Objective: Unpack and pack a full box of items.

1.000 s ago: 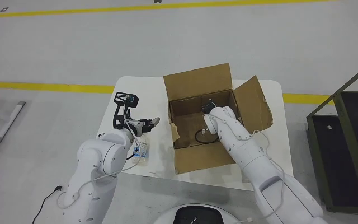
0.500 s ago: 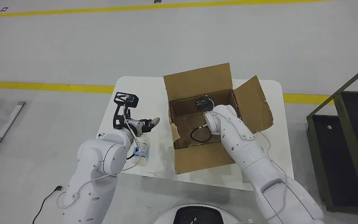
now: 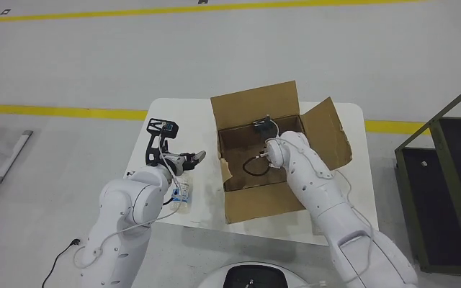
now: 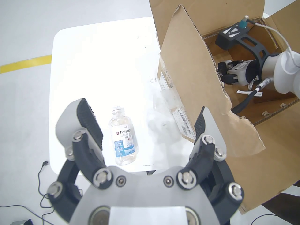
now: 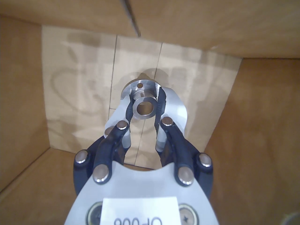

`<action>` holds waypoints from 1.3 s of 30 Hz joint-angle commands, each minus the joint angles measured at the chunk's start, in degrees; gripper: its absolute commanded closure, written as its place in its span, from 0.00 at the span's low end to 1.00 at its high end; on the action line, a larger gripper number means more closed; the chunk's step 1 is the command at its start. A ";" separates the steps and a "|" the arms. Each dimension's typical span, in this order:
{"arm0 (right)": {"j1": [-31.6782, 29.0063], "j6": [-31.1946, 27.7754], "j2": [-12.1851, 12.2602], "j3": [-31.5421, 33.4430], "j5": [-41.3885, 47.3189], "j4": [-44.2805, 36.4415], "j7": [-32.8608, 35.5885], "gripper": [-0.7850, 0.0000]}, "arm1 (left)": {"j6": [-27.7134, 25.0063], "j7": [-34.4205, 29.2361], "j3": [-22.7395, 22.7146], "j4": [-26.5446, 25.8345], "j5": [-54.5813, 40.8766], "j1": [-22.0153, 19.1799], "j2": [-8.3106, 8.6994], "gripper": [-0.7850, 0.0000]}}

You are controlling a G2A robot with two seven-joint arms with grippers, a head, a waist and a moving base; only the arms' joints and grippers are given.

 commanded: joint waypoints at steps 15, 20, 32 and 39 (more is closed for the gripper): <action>-21.49 -8.06 6.29 15.47 -8.61 -46.28 9.59 1.00 | 0.00 0.00 0.00 0.00 0.00 0.00 0.00 0.00; -21.49 -8.06 6.29 15.47 -8.61 -46.28 9.59 1.00 | 0.00 0.00 0.00 0.00 0.00 0.00 0.00 0.00; -23.47 -8.44 6.92 19.68 -5.57 -58.45 7.28 1.00 | 0.00 0.00 0.00 0.00 0.00 0.00 0.00 0.00; -26.41 -10.36 7.98 27.66 -1.52 -70.41 9.78 1.00 | 0.00 0.00 0.00 0.00 0.00 0.00 0.00 0.00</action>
